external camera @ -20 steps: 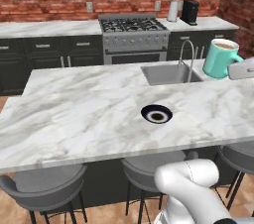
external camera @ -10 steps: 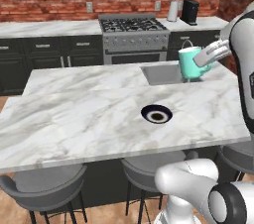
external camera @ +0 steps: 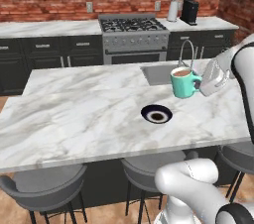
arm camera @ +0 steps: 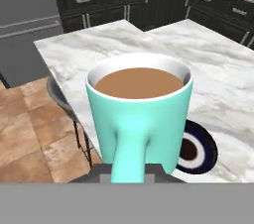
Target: Pick the cup of tea, navigate to the dining table, and place it on the saucer.
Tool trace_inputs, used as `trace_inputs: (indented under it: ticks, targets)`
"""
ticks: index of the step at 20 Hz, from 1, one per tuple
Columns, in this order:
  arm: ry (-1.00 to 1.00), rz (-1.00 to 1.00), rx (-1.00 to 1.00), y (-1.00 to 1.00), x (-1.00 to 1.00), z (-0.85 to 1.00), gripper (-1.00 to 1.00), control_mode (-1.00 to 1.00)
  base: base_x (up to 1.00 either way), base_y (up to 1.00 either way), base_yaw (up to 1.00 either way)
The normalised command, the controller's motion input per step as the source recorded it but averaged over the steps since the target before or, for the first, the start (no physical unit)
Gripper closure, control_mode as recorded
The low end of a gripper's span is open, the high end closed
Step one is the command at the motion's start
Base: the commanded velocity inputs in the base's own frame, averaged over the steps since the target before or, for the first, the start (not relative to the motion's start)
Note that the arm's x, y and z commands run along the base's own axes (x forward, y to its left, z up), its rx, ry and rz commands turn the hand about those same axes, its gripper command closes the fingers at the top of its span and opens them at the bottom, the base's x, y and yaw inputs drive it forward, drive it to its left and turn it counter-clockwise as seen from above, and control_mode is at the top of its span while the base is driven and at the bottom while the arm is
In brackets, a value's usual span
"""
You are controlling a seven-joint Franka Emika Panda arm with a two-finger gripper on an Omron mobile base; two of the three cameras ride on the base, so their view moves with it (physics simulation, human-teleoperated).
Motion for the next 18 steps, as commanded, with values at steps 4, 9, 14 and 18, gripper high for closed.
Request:
trace_inputs:
  ticks: [4, 9, 14, 18]
  targets:
    - [-0.16, 0.26, 0.1, -0.04, 0.18, -0.32, 1.0, -1.0, 0.0, 0.0, 0.0]
    - [0.25, 0.1, 0.01, 0.0, 0.51, -0.05, 1.0, -1.0, 0.0, 0.0, 0.0]
    - [0.11, 0.01, 0.0, -0.01, 0.14, 0.0, 1.0, -1.0, 0.0, 0.0, 0.0]
    - [0.15, 0.02, 0.0, -0.02, 0.2, -0.08, 1.0, -1.0, 0.0, 0.0, 0.0]
